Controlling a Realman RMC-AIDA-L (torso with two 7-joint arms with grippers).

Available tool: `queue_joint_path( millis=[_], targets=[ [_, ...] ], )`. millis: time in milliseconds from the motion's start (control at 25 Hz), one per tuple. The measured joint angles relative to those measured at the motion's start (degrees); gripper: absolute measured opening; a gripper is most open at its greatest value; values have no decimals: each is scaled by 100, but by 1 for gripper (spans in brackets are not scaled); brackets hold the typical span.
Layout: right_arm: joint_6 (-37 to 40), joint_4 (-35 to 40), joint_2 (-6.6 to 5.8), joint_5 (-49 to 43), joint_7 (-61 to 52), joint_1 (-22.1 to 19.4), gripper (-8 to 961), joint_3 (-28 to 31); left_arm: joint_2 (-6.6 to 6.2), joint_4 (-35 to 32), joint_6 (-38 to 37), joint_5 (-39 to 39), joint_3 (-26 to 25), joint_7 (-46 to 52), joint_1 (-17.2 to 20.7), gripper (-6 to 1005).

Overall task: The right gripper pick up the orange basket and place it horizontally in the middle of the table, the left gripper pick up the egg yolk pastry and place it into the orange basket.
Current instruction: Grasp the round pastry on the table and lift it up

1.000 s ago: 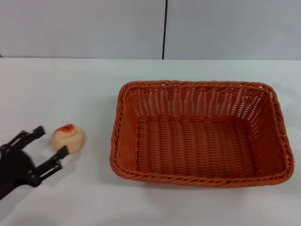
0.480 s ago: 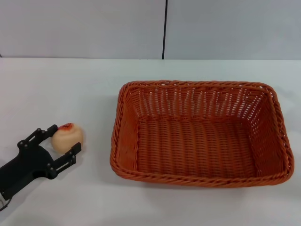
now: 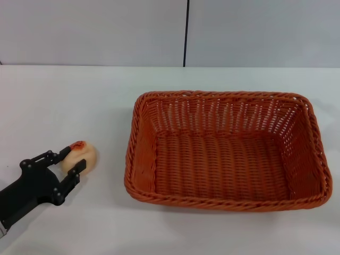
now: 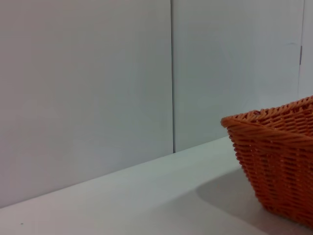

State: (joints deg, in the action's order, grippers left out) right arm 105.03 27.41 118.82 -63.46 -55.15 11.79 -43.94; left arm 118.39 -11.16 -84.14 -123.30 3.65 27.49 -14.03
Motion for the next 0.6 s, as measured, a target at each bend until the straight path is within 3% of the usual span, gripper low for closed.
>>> queue_joint_path(
  millis=[120, 240, 400, 560, 600],
  targets=[
    [0, -29, -4, 0, -1, 15, 592, 0, 0, 0, 0, 1, 5, -29, 6, 565],
    [-5, -37, -5, 0, -3, 16, 593, 0, 4, 0, 19, 1, 4, -32, 6, 362],
    [-21, -41, -7, 0, -4, 16, 595, -1, 5, 0, 17, 1, -9, -33, 6, 240],
    [-19, -43, -9, 0, -5, 11, 596, -1, -2, 0, -466, 16, -210, 32, -7, 222],
    [-19, -43, -9, 0, -5, 13, 597, -1, -14, -19, -986, 18, -398, 59, -36, 218]
  ],
)
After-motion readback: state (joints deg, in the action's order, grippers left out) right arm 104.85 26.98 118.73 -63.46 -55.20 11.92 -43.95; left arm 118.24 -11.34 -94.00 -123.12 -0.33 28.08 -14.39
